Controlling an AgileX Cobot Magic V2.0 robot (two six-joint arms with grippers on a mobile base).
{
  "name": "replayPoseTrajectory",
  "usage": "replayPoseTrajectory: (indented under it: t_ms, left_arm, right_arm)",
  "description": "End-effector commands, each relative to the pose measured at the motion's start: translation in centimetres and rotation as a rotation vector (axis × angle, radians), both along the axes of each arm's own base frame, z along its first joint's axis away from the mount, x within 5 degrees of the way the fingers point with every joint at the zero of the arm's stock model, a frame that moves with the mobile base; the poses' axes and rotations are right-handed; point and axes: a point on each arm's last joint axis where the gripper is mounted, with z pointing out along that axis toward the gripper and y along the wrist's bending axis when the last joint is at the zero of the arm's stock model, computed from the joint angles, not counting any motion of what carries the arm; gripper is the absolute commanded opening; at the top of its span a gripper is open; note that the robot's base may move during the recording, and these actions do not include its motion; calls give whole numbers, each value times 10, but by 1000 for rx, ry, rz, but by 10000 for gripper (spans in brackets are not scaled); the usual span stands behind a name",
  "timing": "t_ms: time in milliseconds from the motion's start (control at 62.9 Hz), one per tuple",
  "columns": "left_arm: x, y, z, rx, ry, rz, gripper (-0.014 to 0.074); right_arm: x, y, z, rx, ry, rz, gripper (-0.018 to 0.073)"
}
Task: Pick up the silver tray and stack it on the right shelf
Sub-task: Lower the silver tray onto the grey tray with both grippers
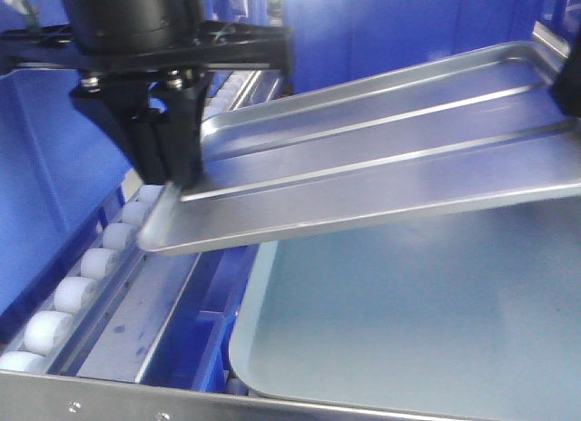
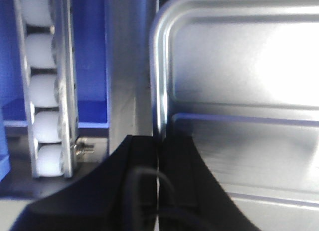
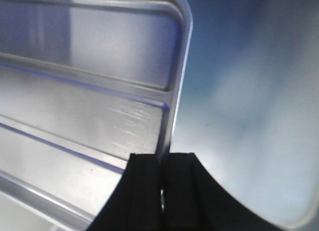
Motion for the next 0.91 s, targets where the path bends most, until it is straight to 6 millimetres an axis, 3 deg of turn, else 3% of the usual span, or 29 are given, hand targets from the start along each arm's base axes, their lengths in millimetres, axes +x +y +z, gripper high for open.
replayPoseTrajectory:
  t_ms: [0, 238, 890]
  left_arm:
    - [-4, -3, 22, -23, -100, -76, -101]
    - [-5, -9, 24, -62, -123, -96, -101]
    - [0, -21, 31, -202, -205, -117, -101]
  right_arm:
    - [3, -9, 17, -63, -109, 15, 57]
    - [2, -16, 16, -149, -101, -6, 57]
    - [2, -22, 14, -154, -59, -40, 57]
